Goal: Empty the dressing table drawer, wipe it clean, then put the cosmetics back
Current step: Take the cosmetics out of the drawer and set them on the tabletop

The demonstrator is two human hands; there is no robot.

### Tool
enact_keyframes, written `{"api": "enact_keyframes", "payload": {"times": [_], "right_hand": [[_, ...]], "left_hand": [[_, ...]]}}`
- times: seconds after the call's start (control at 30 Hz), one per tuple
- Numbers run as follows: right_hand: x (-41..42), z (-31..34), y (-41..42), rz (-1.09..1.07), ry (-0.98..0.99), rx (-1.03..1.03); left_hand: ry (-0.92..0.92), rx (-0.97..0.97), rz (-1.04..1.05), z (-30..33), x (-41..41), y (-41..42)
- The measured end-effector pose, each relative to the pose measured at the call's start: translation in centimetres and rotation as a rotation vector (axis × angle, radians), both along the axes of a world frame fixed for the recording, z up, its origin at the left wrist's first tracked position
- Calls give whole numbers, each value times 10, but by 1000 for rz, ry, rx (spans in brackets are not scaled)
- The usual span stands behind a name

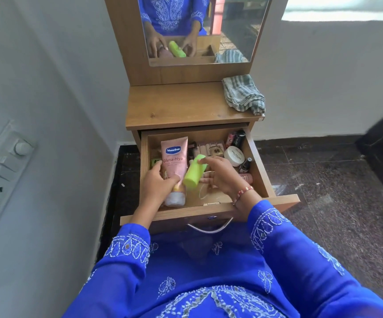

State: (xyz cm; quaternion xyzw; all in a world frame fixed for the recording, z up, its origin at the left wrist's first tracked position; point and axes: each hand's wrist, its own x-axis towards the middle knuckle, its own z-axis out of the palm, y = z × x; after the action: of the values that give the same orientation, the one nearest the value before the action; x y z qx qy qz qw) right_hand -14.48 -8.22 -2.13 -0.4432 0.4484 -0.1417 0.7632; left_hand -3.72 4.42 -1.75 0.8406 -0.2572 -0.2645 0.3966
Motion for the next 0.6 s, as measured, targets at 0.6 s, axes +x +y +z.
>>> {"api": "enact_keyframes", "payload": {"times": [0.6], "right_hand": [[40, 65, -35, -157, -373, 17]], "left_hand": [[6, -344, 150, 64, 58, -27]]}}
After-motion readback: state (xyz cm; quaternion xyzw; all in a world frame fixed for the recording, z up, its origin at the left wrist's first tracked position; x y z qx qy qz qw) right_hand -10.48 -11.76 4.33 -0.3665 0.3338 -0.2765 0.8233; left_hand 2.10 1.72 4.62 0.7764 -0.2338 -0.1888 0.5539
